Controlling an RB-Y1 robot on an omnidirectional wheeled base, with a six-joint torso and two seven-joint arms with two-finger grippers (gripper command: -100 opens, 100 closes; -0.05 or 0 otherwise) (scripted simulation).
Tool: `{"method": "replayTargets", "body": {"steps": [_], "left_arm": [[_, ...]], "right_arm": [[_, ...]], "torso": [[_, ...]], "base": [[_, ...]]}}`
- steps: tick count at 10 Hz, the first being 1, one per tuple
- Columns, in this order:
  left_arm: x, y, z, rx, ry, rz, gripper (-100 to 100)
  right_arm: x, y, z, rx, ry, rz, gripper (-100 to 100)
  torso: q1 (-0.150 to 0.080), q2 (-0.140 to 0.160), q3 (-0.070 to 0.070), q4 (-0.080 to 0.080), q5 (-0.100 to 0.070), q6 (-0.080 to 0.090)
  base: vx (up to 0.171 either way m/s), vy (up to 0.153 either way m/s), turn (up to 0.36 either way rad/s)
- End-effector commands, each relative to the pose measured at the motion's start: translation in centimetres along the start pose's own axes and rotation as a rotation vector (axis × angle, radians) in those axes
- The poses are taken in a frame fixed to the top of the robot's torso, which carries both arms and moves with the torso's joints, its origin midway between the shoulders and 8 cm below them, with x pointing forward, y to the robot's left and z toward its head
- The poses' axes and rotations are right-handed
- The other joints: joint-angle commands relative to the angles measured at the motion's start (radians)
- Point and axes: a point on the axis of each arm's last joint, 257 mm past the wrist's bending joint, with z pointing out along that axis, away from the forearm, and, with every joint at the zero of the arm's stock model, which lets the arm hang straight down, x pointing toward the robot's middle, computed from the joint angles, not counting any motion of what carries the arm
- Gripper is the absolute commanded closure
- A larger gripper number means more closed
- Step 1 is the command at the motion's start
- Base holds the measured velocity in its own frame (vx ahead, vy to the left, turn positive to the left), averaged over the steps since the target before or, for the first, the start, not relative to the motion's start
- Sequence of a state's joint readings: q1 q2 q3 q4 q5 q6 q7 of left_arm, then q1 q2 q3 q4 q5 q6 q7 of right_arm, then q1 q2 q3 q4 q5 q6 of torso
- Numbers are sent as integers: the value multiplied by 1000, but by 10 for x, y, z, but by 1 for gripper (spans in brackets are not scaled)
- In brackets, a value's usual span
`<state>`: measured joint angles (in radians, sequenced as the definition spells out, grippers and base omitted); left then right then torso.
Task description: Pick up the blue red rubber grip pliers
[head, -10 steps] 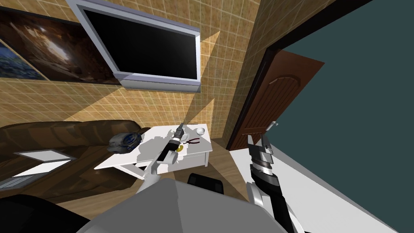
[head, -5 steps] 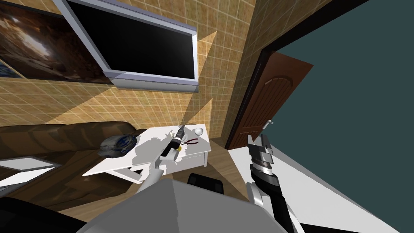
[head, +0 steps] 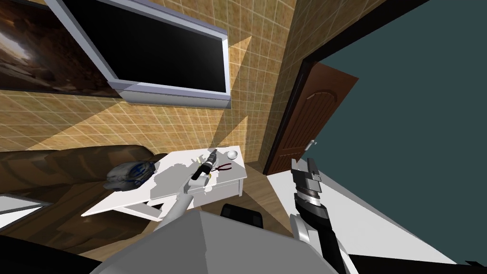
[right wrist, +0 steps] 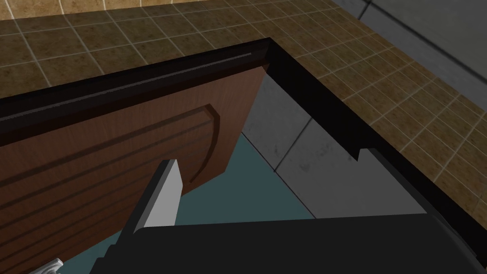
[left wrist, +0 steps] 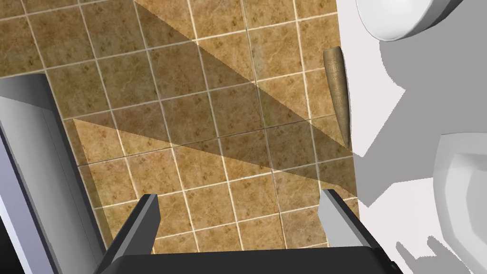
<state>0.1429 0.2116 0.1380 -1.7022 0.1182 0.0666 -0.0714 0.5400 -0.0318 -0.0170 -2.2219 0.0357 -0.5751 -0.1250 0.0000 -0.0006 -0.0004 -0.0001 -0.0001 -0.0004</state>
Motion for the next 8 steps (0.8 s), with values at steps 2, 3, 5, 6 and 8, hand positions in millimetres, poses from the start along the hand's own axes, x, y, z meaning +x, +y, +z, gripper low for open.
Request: {"method": "replayTargets", "body": {"steps": [2, 3, 5, 6, 8], "left_arm": [[-4, 34, 9, -95, -6, 2, -100], [-4, 34, 9, -95, -6, 2, -100], [-11, 57, 14, -168, -13, 3, -100], [-17, 68, 20, -213, -20, 2, -100], [-24, 87, 24, -278, -29, -1, -100]], "right_arm": [[0, 0, 0, 0, 0, 0, 0], [0, 0, 0, 0, 0, 0, 0], [0, 0, 0, 0, 0, 0, 0], [0, 0, 0, 0, 0, 0, 0], [0, 0, 0, 0, 0, 0, 0]], "torso": [[0, 0, 0, 0, 0, 0], [0, 0, 0, 0, 0, 0], [0, 0, 0, 0, 0, 0], [0, 0, 0, 0, 0, 0], [0, 0, 0, 0, 0, 0]], "base": [[8, -5, -81], [4, 0, 14], [5, -4, -76], [6, -6, -98], [6, -5, -74]]}}
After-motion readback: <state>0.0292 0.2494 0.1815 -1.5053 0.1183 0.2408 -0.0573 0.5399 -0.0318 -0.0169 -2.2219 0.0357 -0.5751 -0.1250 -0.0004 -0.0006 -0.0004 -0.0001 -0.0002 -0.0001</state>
